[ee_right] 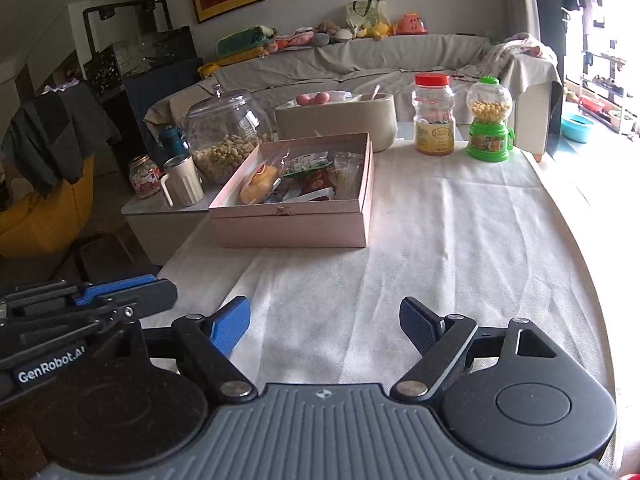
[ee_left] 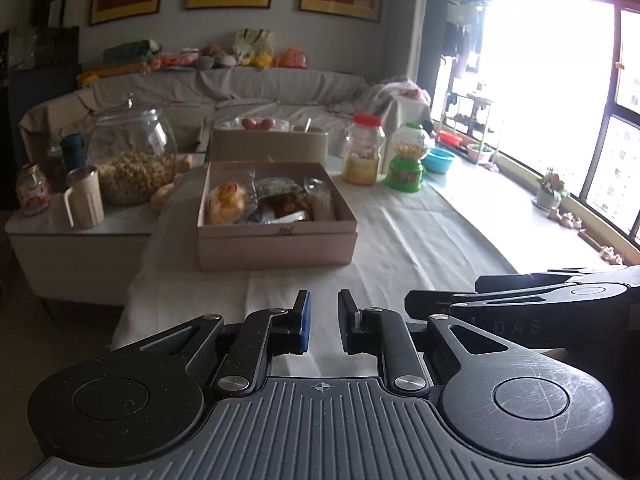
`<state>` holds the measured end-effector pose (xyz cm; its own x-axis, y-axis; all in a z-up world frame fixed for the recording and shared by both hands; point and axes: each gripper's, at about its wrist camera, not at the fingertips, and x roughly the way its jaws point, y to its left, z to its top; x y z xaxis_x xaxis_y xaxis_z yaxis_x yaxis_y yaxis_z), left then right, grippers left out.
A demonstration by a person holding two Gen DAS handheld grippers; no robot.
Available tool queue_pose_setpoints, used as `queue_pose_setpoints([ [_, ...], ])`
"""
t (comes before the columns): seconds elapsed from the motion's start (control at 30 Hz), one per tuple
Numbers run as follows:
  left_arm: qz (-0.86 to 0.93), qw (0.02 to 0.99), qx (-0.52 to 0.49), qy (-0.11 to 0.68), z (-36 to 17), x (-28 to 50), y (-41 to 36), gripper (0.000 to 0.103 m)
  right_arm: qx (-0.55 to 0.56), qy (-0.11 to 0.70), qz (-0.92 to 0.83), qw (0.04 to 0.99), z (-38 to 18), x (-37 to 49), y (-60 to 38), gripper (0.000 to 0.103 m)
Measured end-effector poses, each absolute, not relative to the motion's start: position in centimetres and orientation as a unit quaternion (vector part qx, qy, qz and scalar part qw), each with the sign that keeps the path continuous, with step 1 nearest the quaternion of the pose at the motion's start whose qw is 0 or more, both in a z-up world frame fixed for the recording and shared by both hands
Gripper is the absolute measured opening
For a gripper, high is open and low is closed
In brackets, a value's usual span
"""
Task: Organize snacks
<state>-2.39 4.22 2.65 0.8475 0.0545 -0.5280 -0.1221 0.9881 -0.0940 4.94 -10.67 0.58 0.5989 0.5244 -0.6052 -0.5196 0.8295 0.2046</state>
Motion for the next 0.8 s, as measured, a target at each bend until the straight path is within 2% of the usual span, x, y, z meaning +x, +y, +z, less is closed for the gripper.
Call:
queue_pose_setpoints([
  [0.23,0.045,0.950,-0.079,0.299,1.87,-1.99,4.59,0.019,-0.008,0.358,0.291,0.887,0.11,5.24,-10.08,0.083],
  [0.8,0.039,0.950,-0.080,0.300,1.71,-1.87,4.40,0.019,-0.015,0.353,0.293,0.888,0.23,4.93,-9.91,0.083],
])
